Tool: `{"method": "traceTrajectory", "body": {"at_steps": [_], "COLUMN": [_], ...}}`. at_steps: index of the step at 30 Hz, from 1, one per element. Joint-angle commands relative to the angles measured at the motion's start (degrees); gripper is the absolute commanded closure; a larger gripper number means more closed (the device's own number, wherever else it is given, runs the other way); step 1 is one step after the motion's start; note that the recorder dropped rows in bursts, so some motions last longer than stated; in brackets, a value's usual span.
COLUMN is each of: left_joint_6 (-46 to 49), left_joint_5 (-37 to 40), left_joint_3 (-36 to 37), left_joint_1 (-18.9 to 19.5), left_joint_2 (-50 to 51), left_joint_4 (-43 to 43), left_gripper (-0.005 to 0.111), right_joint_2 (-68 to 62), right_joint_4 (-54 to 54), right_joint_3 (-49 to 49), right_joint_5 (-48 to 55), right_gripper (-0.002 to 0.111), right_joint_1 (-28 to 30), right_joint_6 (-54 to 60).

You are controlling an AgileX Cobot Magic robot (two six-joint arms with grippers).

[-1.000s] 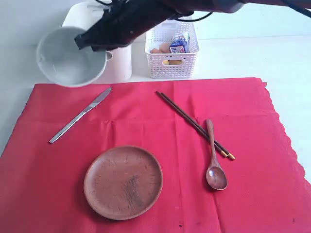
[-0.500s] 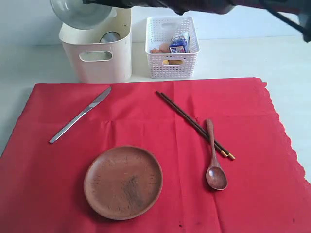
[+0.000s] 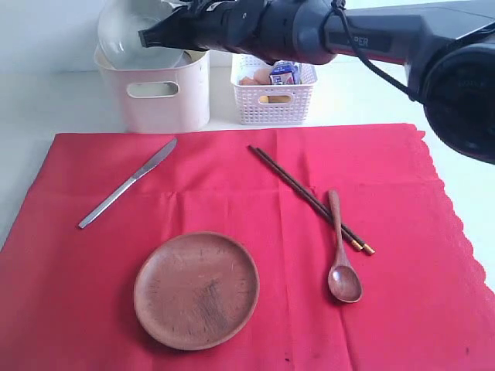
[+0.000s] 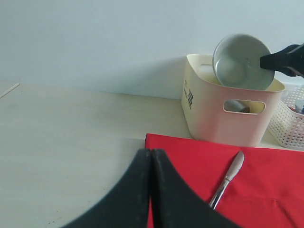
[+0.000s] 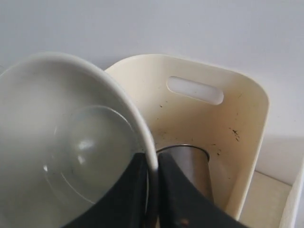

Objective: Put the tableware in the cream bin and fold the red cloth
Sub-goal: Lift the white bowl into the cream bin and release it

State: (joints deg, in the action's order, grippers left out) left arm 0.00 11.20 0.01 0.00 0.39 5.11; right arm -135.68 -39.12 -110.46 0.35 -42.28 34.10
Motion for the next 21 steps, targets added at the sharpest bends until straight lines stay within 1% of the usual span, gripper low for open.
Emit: {"method": "traceTrajectory", "body": {"at_steps": [1,2,5,8,13,18,21], "left_joint_6": [0.0,0.0,0.0,0.0,0.0,0.0,0.0], "left_joint_5": [0.1,0.1,0.1,0.1,0.1,0.1,0.1], "left_joint_3": [0.0,0.0,0.0,0.0,0.0,0.0,0.0], "left_joint_1": [0.1,0.1,0.1,0.1,0.1,0.1,0.1], "left_joint_2": [-0.4,-0.4,-0.4,-0.4,-0.4,-0.4,-0.4], "left_joint_4": [0.5,0.5,0.5,0.5,0.5,0.5,0.5], "left_gripper": [0.104,0.104,0.104,0.104,0.104,0.104,0.104], "right_joint_2": [0.3,0.3,0.3,0.3,2.2,6.0,9.1], "right_joint_4": [-0.3,-0.6,-0.6,-0.6,-0.9,-0.9,-0.7], "right_joint_3": [-0.6,-0.6,-0.6,-0.6,-0.6,-0.6,-0.6], "right_joint_5": [-0.3,-0.3,0.4,1.6,6.1,15.0,23.0], "right_gripper": [0.085,0.080,0.068,0.062,0.062,0.062,0.062], "right_joint_1": [0.3,0.3,0.3,0.3,0.3,0.3,0.3], "right_joint_6": [0.3,0.3,0.3,0.3,0.3,0.3,0.3]}}
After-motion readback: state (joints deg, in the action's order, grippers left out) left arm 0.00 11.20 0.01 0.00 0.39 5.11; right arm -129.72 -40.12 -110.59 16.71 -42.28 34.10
